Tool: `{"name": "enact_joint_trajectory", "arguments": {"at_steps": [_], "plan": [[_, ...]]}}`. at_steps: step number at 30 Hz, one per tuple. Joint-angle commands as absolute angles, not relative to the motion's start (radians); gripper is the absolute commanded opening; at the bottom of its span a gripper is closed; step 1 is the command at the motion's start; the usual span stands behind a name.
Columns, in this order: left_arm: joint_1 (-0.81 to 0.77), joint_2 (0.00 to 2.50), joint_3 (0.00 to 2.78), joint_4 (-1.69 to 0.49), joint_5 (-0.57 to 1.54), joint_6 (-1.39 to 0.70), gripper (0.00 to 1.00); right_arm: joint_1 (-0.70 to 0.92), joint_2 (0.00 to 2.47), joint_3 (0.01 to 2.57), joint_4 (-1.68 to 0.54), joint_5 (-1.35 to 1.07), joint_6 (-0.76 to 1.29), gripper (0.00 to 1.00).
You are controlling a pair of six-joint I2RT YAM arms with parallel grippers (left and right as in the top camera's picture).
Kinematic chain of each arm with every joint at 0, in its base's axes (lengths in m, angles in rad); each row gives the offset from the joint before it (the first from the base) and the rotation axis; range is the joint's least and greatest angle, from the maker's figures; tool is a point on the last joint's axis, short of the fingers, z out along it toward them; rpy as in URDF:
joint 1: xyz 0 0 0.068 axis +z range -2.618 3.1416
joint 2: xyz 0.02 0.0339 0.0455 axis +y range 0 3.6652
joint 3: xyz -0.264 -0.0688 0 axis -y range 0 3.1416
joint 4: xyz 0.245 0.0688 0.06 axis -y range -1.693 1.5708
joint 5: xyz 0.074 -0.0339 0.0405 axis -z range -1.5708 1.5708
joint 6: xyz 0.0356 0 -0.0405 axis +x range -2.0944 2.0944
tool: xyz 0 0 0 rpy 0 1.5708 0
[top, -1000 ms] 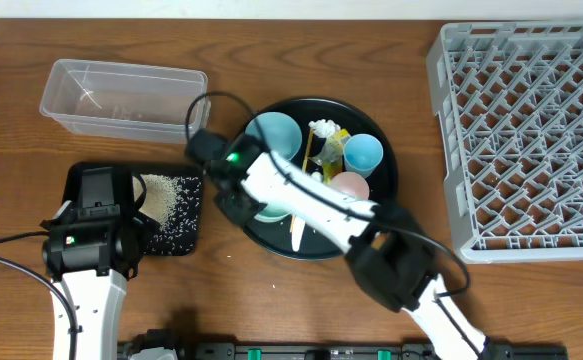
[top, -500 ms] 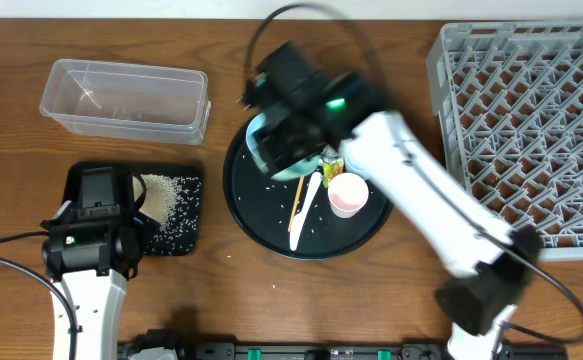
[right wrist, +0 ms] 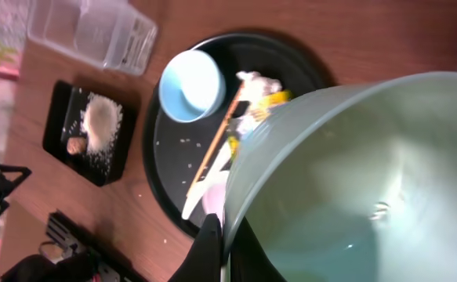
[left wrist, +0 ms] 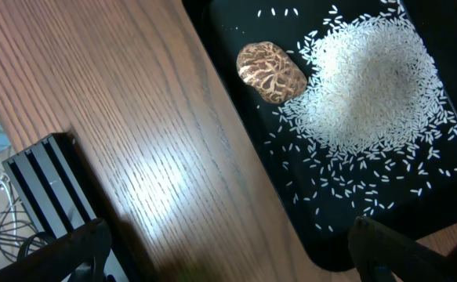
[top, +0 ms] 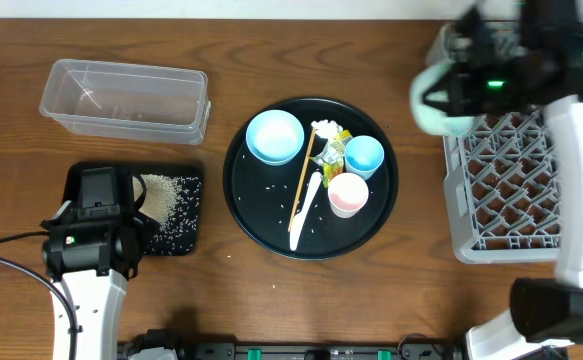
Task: Sort waste into correct bins and load items into the dishwasher rack
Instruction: 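Lower the green bowl upside down into the rack and open the right gripper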
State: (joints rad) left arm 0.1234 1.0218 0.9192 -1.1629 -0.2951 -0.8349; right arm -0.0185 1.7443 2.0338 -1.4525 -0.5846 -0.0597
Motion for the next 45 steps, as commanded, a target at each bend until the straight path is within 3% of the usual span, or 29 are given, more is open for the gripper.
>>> {"name": "enact_joint_trajectory", "arguments": {"at_steps": [1, 8, 18, 31, 45], "plan": [[0.128, 1.018, 0.933, -1.167, -0.316, -0.84, 0.98, -0.144, 1.747, 2.046, -1.48, -0.77, -0.241, 0.01], [0.128, 1.018, 0.933, -1.166, -0.316, -0.84, 0.98, -0.396, 1.795, 2.043, -1.493, -0.911, -0.344, 0.01], [0.128, 1.018, 0.933, -1.166, -0.316, -0.84, 0.98, -0.559, 2.013, 2.042, -1.483, -1.253, -0.609, 0.01], [0.128, 1.018, 0.933, -1.167, -0.316, -0.84, 0.98, -0.576, 2.178, 2.042, -1.277, -1.285, -0.622, 0.01], [0.128, 1.018, 0.933, -1.167, -0.316, -0.84, 0.98, -0.575, 2.179, 2.008, -1.243, -1.171, -0.6, 0.01]]}}
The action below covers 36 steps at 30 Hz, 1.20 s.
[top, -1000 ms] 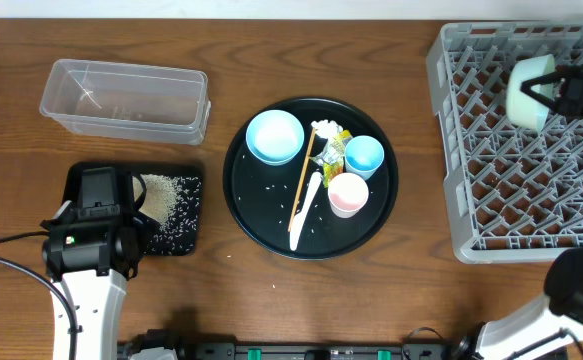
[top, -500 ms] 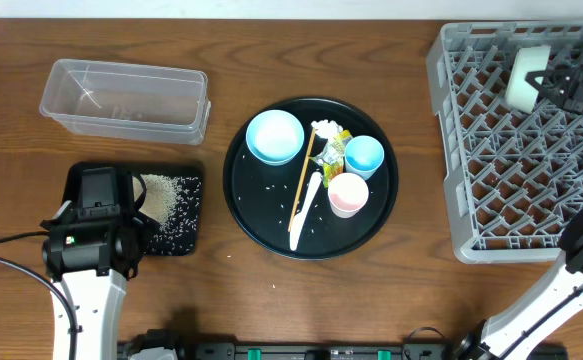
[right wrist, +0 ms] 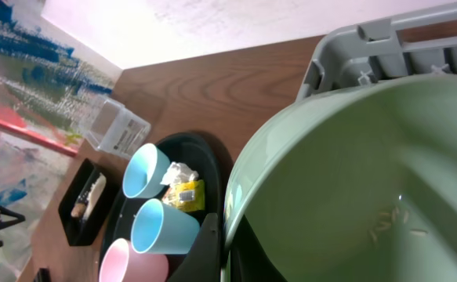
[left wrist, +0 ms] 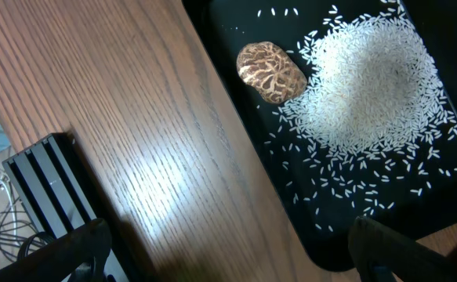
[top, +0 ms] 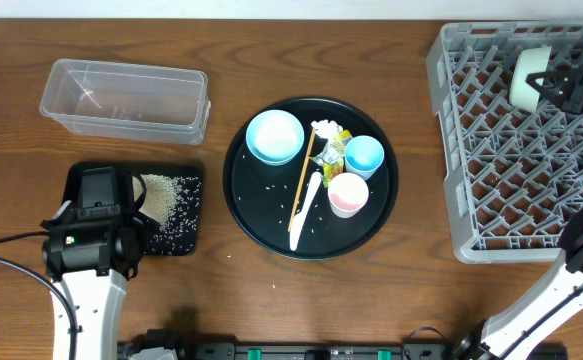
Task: Sort waste into correct bins and load items into the dishwasher rack
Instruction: 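Lower the green bowl upside down into the rack and open the right gripper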
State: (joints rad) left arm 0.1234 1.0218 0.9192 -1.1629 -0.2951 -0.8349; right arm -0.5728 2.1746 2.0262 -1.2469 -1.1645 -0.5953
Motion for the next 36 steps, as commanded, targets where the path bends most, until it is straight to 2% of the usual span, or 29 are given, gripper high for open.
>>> {"name": "enact_joint_trajectory", "arguments": {"at_steps": [1, 23, 29, 36], "plan": [[0.128, 1.018, 0.933, -1.167, -0.316, -0.84, 0.98, -0.575, 2.179, 2.002, -1.238, -1.17, -0.6, 0.01], [0.128, 1.018, 0.933, -1.166, -0.316, -0.84, 0.98, -0.576, 2.223, 1.968, -1.214, -1.128, -0.599, 0.01], [0.128, 1.018, 0.933, -1.166, -0.316, -0.84, 0.98, -0.578, 2.233, 1.968, -1.206, -1.281, -0.598, 0.01], [0.128, 1.018, 0.933, -1.167, -0.316, -0.84, 0.98, -0.591, 2.234, 1.968, -1.139, -1.235, -0.471, 0.01]]}}
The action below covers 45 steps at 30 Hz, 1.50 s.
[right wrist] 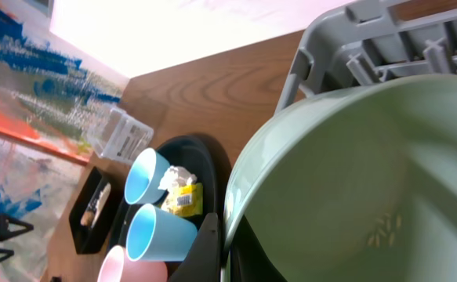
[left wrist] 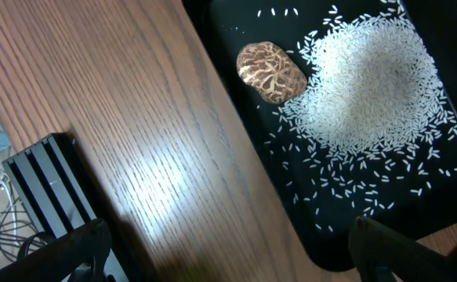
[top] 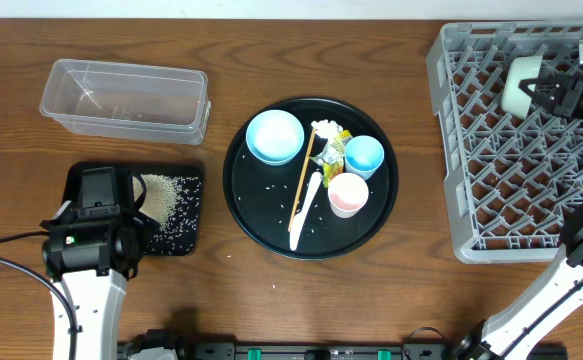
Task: Sort waste into correct bins and load items into the dishwasher rack
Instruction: 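Lower the green bowl upside down into the rack and open the right gripper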
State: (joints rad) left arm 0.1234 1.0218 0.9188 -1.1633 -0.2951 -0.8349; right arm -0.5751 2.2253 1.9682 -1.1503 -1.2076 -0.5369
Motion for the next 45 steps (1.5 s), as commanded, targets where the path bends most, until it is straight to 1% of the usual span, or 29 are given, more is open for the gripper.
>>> {"name": "enact_joint_trajectory", "arguments": {"at_steps": [1, 6, 16, 19, 23, 25, 28, 35, 45], "plan": [[0.128, 1.018, 0.933, -1.167, -0.316, -0.84, 0.98, -0.596, 2.234, 1.968, -1.134, -1.234, -0.46, 0.01], [0.128, 1.018, 0.933, -1.167, -0.316, -0.84, 0.98, -0.624, 2.237, 1.968, -1.145, -1.192, -0.456, 0.01], [0.128, 1.018, 0.933, -1.166, -0.316, -0.84, 0.98, -0.638, 2.287, 1.968, -1.152, -1.206, -0.438, 0.01], [0.128, 1.018, 0.933, -1.166, -0.316, -0.84, 0.98, -0.638, 2.295, 1.968, -1.152, -1.287, -0.438, 0.01], [0.128, 1.018, 0.933, -1.167, -0.316, -0.84, 0.98, -0.638, 2.295, 1.969, -1.136, -1.468, -0.437, 0.01], [0.128, 1.018, 0.933, -1.166, -0.316, -0.84, 0.98, -0.636, 2.295, 1.969, -1.136, -1.501, -0.438, 0.01], [0.128, 1.018, 0.933, -1.166, -0.316, -0.84, 0.98, -0.633, 2.295, 1.968, -1.137, -1.481, -0.438, 0.01], [0.128, 1.018, 0.933, -1.166, -0.316, -0.84, 0.98, -0.627, 2.296, 1.967, -1.144, -1.256, -0.42, 0.01], [0.128, 1.018, 0.933, -1.166, -0.316, -0.84, 0.98, -0.632, 2.296, 1.967, -1.159, -1.223, -0.394, 0.01]]}}
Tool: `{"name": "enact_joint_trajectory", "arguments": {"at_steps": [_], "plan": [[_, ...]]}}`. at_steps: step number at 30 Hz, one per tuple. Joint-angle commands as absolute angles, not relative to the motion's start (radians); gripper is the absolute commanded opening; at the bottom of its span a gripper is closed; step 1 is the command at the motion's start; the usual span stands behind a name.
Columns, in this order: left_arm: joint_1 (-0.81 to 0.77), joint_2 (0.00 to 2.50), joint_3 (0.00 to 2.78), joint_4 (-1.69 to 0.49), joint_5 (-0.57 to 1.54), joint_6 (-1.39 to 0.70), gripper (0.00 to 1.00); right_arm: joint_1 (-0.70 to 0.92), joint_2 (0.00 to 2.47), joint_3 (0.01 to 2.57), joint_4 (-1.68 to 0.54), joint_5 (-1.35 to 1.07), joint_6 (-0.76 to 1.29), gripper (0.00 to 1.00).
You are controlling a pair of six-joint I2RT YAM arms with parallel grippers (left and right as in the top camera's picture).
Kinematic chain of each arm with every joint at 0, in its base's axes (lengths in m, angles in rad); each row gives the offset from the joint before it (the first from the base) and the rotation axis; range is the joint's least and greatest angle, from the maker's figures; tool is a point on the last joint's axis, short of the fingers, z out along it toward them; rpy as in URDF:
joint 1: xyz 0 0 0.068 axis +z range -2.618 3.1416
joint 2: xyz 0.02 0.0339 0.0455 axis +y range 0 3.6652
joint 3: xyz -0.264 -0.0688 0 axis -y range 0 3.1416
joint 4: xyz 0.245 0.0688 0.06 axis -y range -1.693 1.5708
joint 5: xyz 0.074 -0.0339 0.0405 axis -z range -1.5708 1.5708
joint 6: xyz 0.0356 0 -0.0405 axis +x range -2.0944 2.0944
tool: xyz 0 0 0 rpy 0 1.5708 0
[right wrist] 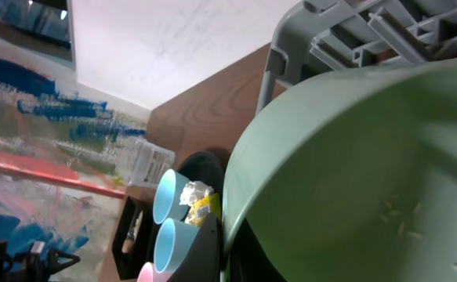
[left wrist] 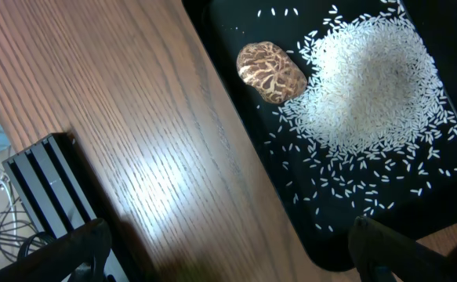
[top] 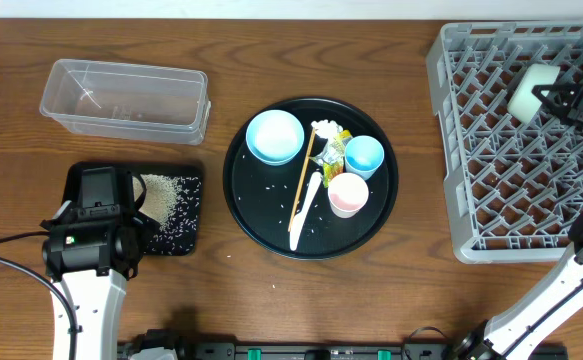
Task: Sort waste into correct bins and load items into the dishwasher rack
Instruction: 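Lower the green bowl upside down into the rack and open the right gripper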
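My right gripper (right wrist: 226, 235) is shut on the rim of a pale green bowl (top: 531, 92), (right wrist: 353, 172), held tilted over the back right of the grey dishwasher rack (top: 501, 190). A few rice grains cling inside the bowl. The round black tray (top: 246, 205) holds a blue bowl (top: 275, 136), a blue cup (top: 363, 155), a pink cup (top: 348, 194), a chopstick (top: 303, 180), a white utensil (top: 304, 212) and crumpled wrappers (top: 329, 140). My left gripper (left wrist: 228, 251) hangs open over the table beside the black square bin.
A clear plastic bin (top: 126, 98) stands at the back left. The black square bin (top: 176, 235) at the left holds a pile of rice (left wrist: 369, 86) and a brown mushroom (left wrist: 271, 72). A black slotted block (left wrist: 44, 188) lies beside it.
The green bowl in my right gripper has shifted slightly right over the rack and is tipped further on its edge. The left arm and the tray items have not moved.
First my right gripper held the green bowl at the rack's left edge, near the round tray. Then it held the bowl over the rack's back right part. It has stayed there with small shifts, the bowl tilting more. The left gripper stayed open over the rice bin.
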State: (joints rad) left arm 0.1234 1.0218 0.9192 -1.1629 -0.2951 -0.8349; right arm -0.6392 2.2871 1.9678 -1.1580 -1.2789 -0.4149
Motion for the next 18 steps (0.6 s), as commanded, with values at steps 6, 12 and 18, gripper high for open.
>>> {"name": "enact_joint_trajectory", "arguments": {"at_steps": [6, 12, 18], "plan": [[0.128, 1.018, 0.933, -1.166, -0.316, -0.84, 0.98, -0.641, 2.295, 1.975, -1.108, -1.198, -0.207, 0.01], [0.128, 1.018, 0.933, -1.167, -0.316, -0.84, 0.98, -0.655, 2.268, 2.015, -1.141, -0.936, -0.114, 0.11], [0.128, 1.018, 0.933, -1.167, -0.316, -0.84, 0.98, -0.655, 2.182, 2.016, -1.118, -0.716, 0.046, 0.23]]}}
